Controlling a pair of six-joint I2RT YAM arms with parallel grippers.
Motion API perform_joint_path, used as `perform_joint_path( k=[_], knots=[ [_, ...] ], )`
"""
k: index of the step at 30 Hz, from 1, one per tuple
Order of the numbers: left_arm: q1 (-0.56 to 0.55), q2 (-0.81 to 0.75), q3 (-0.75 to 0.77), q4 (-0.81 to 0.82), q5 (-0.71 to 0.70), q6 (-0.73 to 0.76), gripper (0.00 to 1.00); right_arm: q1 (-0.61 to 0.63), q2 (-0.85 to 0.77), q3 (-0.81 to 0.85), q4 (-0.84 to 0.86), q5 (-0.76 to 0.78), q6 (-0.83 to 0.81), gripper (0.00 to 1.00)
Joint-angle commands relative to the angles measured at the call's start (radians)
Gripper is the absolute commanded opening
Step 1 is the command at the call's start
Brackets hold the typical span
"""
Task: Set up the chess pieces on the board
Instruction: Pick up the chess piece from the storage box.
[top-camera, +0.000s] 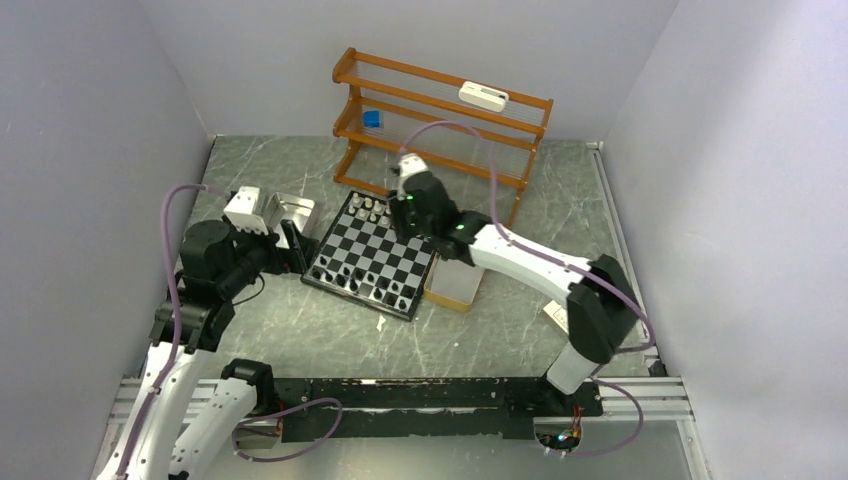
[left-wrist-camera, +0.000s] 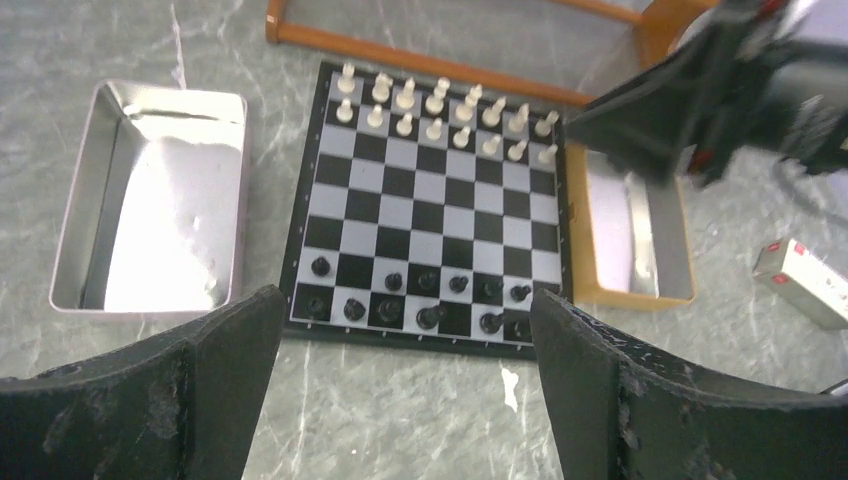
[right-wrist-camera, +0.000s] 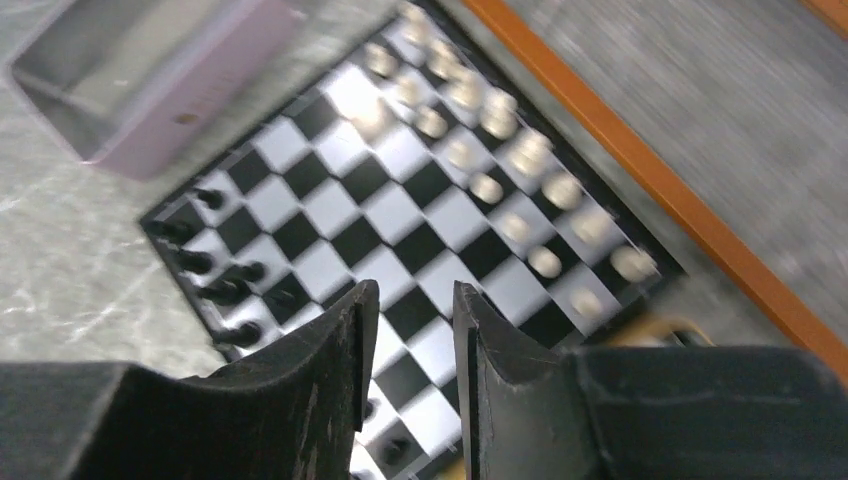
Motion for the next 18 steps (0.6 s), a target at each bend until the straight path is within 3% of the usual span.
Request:
perform_joint_path(
  k=[1, 5, 11, 18],
  knots=[
    [-0.009, -0.018, -0.056, 0.052, -0.002, 0.031, 0.96, -0.114, -0.162, -0.149, -0.093, 0.033, 0.126, 0.37],
    [-0.016, -0.033, -0.087, 0.080, -0.004, 0.047, 0.95, -0.177, -0.299, -0.288, -0.076, 0.062, 0.201, 0.37],
    [-0.018, -0.048, -0.130, 0.106, 0.000, 0.051, 0.95, -0.210, -0.322, -0.363, -0.124, 0.187, 0.054, 0.37],
    [-0.029, -0.063, -0.134, 0.099, -0.026, 0.049, 0.94, -0.281, -0.243, -0.429, -0.048, 0.100, 0.316, 0.32]
  ],
)
